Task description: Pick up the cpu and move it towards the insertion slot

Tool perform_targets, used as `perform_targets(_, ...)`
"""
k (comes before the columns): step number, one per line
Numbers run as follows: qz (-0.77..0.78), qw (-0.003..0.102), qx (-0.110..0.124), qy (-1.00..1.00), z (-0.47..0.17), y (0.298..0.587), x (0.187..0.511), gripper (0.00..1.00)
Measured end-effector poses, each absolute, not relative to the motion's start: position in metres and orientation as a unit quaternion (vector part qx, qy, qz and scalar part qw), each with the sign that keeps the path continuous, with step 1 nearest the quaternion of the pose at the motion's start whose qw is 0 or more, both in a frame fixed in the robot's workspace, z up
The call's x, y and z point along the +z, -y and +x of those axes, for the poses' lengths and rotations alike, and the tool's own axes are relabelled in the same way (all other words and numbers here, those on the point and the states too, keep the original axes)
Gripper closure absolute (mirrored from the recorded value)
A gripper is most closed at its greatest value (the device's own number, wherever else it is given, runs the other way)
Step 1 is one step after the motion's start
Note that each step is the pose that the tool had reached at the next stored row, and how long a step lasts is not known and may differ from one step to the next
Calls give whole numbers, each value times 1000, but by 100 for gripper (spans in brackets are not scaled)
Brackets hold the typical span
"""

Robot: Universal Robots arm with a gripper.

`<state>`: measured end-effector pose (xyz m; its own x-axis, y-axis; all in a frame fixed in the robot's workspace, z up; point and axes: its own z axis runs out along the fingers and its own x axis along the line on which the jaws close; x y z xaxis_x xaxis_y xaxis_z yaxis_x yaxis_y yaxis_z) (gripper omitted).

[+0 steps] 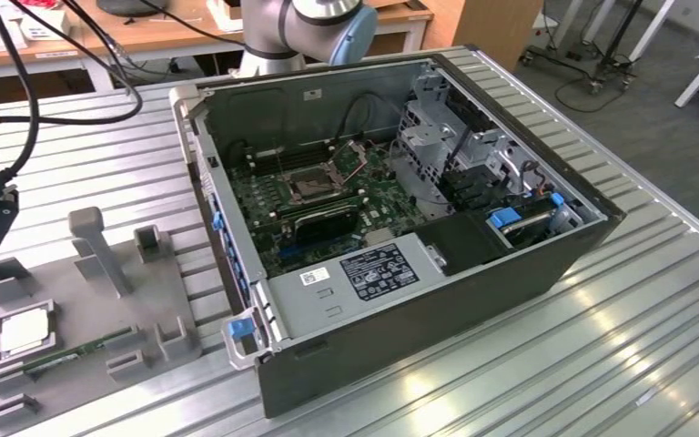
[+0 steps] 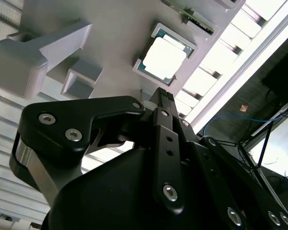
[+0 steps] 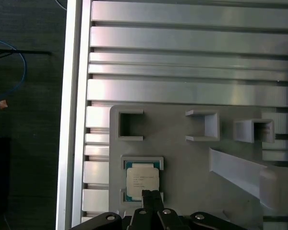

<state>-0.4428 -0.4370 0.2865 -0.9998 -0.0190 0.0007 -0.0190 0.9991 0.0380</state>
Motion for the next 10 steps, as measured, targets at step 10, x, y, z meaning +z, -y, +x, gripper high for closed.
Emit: perform_targets(10, 10, 0, -19, 1000, -443, 439, 286, 89)
